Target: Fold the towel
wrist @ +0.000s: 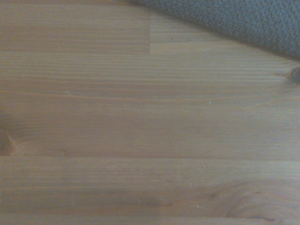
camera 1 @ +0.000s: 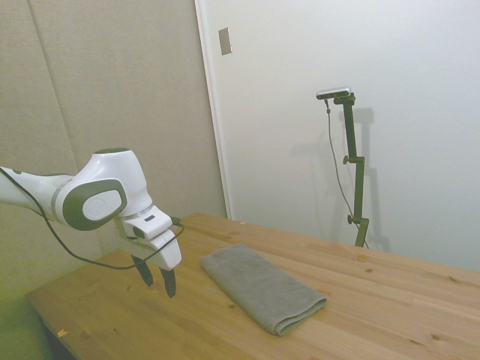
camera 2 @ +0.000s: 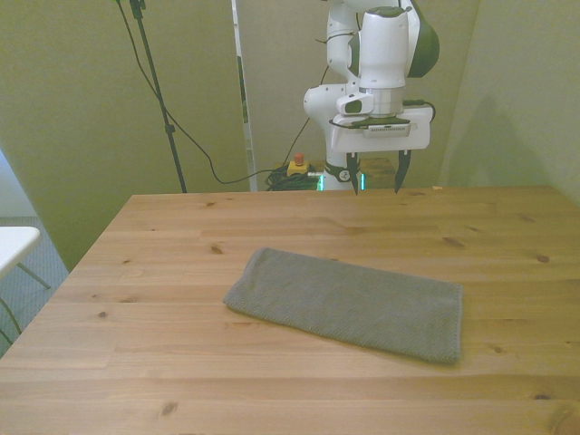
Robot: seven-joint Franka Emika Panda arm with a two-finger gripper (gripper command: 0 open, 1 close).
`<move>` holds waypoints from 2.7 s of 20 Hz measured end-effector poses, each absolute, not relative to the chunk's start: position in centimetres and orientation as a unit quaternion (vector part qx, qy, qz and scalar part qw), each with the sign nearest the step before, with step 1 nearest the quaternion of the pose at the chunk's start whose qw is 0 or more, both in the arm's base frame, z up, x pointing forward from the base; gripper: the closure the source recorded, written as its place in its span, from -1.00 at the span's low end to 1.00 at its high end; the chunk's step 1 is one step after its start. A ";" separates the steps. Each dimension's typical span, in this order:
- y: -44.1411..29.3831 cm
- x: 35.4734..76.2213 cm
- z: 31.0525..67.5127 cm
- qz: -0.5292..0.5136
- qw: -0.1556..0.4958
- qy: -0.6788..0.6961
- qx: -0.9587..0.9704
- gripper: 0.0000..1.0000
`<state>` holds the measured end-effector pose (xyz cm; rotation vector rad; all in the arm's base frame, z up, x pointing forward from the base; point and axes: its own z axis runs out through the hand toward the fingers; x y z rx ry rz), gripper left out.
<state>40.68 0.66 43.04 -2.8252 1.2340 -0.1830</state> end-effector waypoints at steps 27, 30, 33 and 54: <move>14.2 60.3 42.1 -0.126 -0.125 0.523 -0.833 -1.00; 13.4 63.0 41.4 -0.130 -0.142 0.532 -0.824 -1.00; 13.1 65.3 41.4 -0.144 -0.140 0.536 -0.820 -1.00; 14.5 71.0 36.7 -0.129 -0.170 0.545 -0.811 -1.00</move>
